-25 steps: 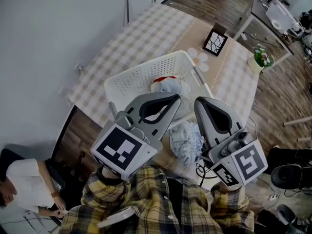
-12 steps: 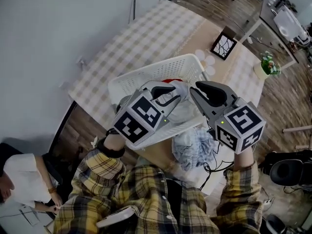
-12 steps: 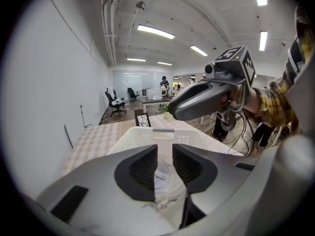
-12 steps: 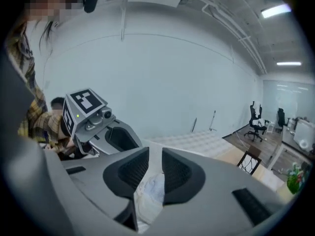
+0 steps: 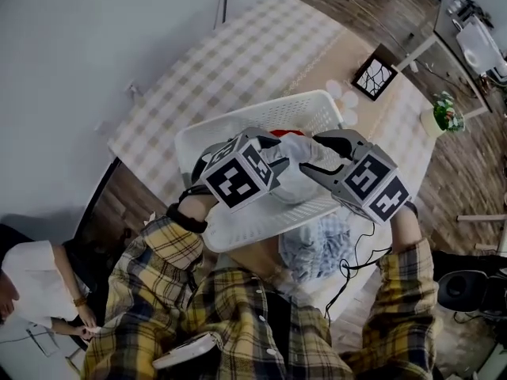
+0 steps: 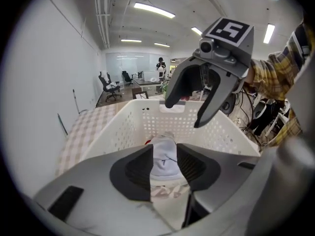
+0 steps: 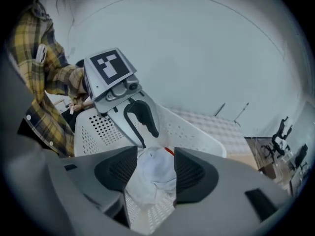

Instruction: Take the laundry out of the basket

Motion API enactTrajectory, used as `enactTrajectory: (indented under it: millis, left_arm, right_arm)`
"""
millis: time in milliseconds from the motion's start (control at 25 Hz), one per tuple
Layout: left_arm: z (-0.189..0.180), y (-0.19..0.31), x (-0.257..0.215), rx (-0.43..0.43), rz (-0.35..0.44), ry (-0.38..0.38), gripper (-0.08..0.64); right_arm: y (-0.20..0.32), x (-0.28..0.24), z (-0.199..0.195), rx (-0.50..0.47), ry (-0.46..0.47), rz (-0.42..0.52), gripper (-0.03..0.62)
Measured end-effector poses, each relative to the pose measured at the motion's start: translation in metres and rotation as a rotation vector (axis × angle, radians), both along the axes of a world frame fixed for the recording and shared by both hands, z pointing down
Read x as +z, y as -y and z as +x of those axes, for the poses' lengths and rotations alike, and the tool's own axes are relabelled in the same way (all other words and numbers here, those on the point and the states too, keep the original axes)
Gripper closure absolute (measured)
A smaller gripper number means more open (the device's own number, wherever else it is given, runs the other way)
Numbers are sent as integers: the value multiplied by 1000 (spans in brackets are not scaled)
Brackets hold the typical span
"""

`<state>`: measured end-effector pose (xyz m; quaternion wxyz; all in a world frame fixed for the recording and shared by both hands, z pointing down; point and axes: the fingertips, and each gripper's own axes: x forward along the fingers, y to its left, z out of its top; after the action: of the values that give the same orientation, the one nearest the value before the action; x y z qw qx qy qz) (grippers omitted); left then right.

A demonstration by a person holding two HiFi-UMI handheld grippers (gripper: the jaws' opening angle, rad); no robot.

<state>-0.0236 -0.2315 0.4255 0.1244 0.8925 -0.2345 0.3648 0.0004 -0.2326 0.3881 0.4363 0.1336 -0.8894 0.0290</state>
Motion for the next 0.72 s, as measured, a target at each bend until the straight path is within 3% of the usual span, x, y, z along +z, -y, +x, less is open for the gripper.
enactTrajectory:
  millis: [240,320,720]
  left_arm:
    - [-11,-2,58,68,-23,82,332]
    - [-10,-2,69,91,-42,92,317]
    - [-17,8,114,110,-143,149,248]
  right_arm:
    - [-22,66,-26,-93,-106,-6,258]
    - [-22,81,-29,-112,-152,-10,256]
    - [-19,151,-33,-178,-337,-45,164]
